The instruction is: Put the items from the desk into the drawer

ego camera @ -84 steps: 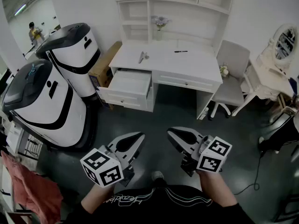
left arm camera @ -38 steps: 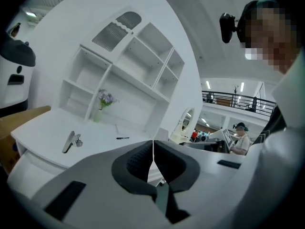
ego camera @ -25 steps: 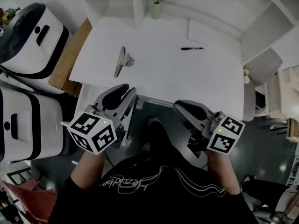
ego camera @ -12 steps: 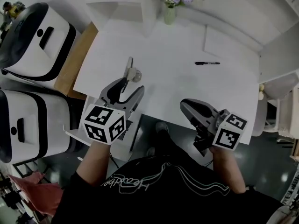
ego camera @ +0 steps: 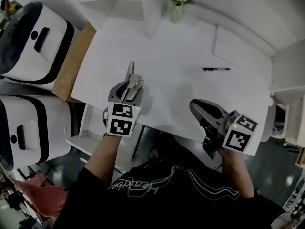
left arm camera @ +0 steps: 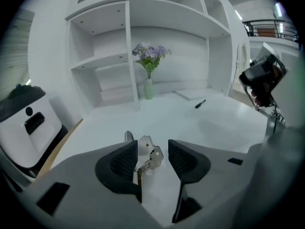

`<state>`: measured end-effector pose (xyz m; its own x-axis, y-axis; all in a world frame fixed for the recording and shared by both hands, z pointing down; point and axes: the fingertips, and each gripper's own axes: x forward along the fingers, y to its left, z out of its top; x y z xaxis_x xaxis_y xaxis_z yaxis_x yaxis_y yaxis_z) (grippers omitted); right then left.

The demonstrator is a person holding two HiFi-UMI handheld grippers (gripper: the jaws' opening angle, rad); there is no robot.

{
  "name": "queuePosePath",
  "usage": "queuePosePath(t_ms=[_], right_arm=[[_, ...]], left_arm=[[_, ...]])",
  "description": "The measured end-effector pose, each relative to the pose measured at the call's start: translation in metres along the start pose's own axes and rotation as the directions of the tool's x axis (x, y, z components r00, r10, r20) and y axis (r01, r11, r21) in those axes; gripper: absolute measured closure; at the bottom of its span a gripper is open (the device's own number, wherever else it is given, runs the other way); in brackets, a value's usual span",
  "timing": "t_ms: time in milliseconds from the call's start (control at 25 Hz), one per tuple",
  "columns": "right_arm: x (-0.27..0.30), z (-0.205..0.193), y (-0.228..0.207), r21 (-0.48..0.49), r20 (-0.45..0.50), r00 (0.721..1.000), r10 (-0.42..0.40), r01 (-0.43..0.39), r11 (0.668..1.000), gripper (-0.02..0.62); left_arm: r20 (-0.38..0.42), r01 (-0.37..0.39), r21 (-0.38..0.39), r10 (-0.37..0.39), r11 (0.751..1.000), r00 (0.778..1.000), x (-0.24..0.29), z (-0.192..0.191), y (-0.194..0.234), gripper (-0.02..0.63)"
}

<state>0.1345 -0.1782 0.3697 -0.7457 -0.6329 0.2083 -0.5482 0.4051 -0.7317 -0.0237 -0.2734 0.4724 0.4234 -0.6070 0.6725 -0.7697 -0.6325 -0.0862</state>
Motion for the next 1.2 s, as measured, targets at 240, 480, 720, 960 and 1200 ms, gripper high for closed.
queuePosePath(t_ms=[240,480,720,960,1200], right_arm=[[0.0,0.002,-0.015,0.025,-0.004,1.0,-0.013,0.013,1.0,0.545],[0.001,0.004,-0.019,0.038,0.014,1.0,-0.024,0.023,0.999,0.545],[-0.006,-0.004,-0.021,0.062,0.014,0.999,-0.036,0.035,0.997,0.545],[-0.009,-0.007,-0.018,0.101,0.073,0.994,-0.082,0.074,0.992,0.545],[-0.007,-0.018,0.006,0.097,0.082,0.995,-0.064,0.056,0.994,0.545]], left_arm=[[-0.053,-0.06,0.022,0.061,0.998,0.997,0.023,-0.014,0.008,0.419],[-0.08,-0.131,0.1,0.139,0.986,0.987,0.027,-0.02,0.017,0.493],[-0.072,-0.174,0.119,0.184,0.977,0.98,0.023,-0.016,0.021,0.541],[-0.067,-0.158,0.074,0.163,0.985,0.984,0.004,-0.015,0.026,0.548],[-0.015,-0.105,-0.011,0.104,0.994,0.994,-0.04,-0.007,0.021,0.551]])
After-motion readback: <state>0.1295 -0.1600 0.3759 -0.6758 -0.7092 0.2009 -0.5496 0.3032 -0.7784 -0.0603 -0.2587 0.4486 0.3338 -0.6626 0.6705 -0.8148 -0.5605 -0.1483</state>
